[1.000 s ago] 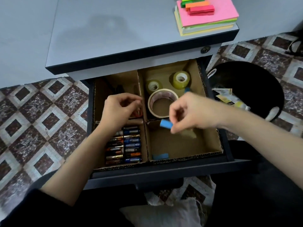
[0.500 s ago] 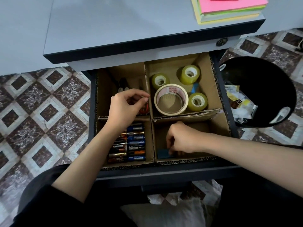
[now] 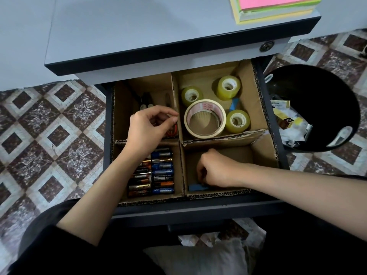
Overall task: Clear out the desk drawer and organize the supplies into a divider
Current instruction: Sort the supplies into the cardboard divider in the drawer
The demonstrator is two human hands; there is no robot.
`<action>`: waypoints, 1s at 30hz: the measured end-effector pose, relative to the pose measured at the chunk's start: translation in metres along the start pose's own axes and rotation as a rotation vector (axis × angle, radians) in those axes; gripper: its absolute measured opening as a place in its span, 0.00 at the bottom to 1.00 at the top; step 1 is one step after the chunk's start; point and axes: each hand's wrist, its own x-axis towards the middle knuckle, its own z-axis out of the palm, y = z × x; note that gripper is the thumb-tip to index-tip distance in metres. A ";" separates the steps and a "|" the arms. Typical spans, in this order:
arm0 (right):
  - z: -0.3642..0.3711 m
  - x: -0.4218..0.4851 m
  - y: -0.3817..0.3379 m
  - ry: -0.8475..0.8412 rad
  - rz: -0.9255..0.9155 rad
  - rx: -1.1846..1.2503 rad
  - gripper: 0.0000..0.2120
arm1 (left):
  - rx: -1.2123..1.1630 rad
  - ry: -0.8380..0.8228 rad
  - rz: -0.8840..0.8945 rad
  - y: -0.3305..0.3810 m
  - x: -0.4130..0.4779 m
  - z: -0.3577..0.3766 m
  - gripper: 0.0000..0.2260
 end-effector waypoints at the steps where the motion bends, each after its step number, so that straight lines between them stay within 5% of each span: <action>1: 0.001 -0.001 0.000 0.001 -0.008 -0.008 0.08 | -0.003 -0.004 0.000 0.000 0.000 0.000 0.05; 7: -0.006 -0.003 0.000 0.116 0.107 -0.047 0.06 | -0.009 -0.011 -0.001 -0.001 0.000 0.000 0.05; 13: -0.005 0.002 0.011 0.027 0.227 0.016 0.08 | -0.010 -0.014 0.005 -0.002 0.000 0.000 0.05; 30: -0.008 -0.004 0.001 -0.136 0.125 0.001 0.15 | -0.025 -0.025 -0.016 -0.001 -0.001 0.000 0.05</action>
